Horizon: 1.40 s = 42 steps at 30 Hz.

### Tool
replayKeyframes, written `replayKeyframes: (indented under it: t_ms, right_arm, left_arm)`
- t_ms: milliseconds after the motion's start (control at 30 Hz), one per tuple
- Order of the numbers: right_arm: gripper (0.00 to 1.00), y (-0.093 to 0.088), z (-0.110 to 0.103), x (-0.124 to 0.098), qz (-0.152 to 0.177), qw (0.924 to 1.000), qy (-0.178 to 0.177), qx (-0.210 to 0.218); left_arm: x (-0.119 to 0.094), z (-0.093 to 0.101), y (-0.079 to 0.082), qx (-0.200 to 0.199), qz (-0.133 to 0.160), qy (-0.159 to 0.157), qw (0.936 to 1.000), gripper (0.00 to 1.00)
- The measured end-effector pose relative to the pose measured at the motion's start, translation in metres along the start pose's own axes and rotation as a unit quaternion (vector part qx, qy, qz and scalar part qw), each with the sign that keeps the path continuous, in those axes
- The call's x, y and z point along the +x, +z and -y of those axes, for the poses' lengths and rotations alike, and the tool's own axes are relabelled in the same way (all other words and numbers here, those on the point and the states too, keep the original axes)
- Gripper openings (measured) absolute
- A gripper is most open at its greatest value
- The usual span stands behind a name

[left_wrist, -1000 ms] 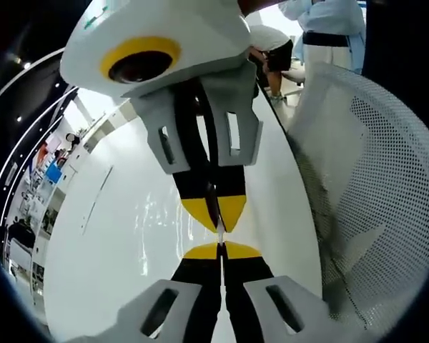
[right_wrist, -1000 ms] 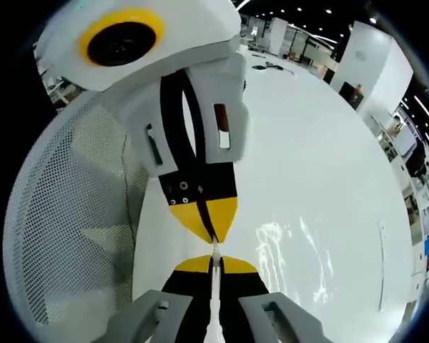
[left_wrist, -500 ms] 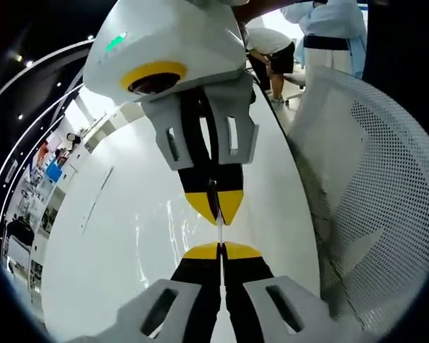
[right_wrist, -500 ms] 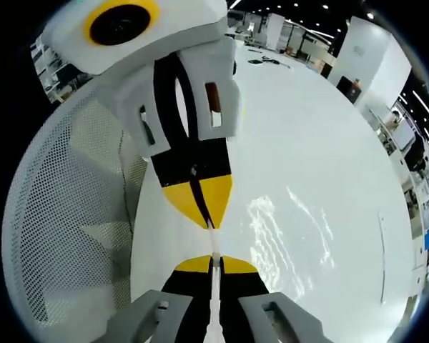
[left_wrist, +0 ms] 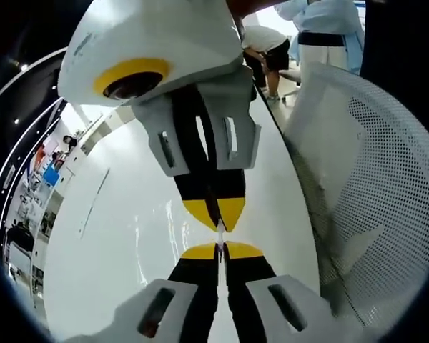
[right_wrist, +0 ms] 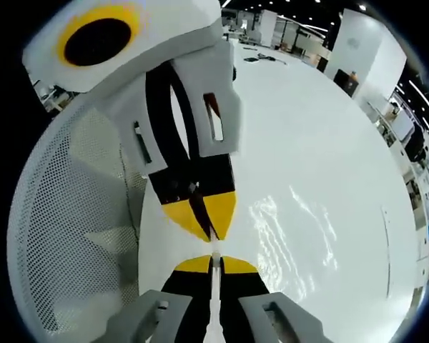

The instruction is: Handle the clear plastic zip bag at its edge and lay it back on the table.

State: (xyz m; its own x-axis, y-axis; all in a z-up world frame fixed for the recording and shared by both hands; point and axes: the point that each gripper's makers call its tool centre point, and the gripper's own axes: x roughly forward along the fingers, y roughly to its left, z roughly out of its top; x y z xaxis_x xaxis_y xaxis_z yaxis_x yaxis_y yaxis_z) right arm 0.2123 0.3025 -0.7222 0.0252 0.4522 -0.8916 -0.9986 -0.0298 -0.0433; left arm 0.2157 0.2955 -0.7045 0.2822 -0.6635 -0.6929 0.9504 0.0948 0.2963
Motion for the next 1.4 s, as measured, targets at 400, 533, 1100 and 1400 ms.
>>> replayKeyframes:
  t_ms: [400, 533, 1100, 1400]
  right_arm:
    - [0.00, 0.003, -0.002, -0.002, 0.002, 1.0000, -0.001, 0.000]
    - [0.00, 0.003, 0.000, -0.002, 0.002, 1.0000, -0.002, 0.001]
    - [0.00, -0.014, 0.009, -0.002, -0.008, 0.9999, -0.007, 0.007]
    - [0.00, -0.020, 0.006, -0.007, -0.013, 0.9997, -0.010, 0.016]
  left_arm:
    - [0.004, -0.001, -0.001, 0.003, -0.006, 0.000, 1.0000, 0.01]
    - [0.004, -0.002, 0.001, 0.004, -0.005, 0.002, 1.0000, 0.01]
    - [0.002, -0.004, -0.003, 0.002, -0.011, 0.006, 0.9999, 0.00]
    - [0.000, -0.004, -0.005, 0.002, -0.013, 0.006, 0.9999, 0.00]
